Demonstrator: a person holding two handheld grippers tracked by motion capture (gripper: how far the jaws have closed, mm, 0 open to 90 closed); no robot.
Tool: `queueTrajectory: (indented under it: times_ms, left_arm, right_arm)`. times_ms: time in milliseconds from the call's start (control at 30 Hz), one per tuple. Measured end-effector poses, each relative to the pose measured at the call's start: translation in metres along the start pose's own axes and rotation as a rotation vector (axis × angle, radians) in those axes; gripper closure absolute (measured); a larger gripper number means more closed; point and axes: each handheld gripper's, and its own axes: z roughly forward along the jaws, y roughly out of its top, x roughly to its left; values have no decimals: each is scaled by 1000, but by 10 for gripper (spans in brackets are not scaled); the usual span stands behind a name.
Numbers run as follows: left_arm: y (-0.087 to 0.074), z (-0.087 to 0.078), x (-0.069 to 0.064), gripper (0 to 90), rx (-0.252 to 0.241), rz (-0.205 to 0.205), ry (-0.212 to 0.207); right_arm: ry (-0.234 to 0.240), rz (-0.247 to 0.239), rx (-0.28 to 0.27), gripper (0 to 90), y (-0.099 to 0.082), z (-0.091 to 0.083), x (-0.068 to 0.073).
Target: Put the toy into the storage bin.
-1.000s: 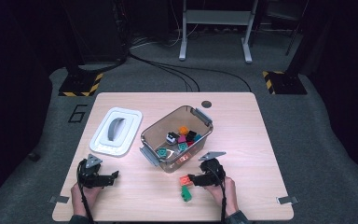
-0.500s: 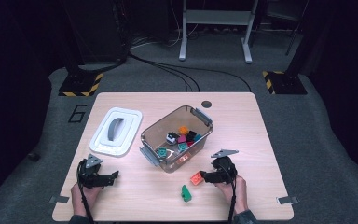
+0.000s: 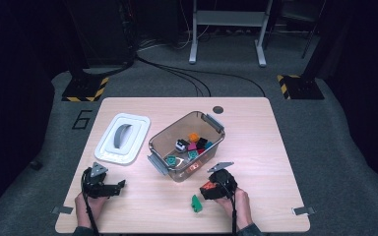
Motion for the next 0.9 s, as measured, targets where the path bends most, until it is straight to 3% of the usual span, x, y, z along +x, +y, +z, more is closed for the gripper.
queueTrajectory:
  times_ms: [167, 400, 633, 900]
  left_arm:
    - [0, 0, 0, 61, -7, -2, 4]
    - [0, 0, -1, 61, -7, -8, 1]
    - [0, 1, -1, 63, -15, -13, 4]
    - [0, 0, -1, 63, -10, -11, 3]
  right_arm:
    - [-5, -5, 7, 404, 0, -1, -2]
    - [-10, -28, 11, 374, 4, 2, -1]
    - [-12, -48, 19, 423, 8, 3, -1]
    - [9, -23, -2, 426, 8, -3, -11]
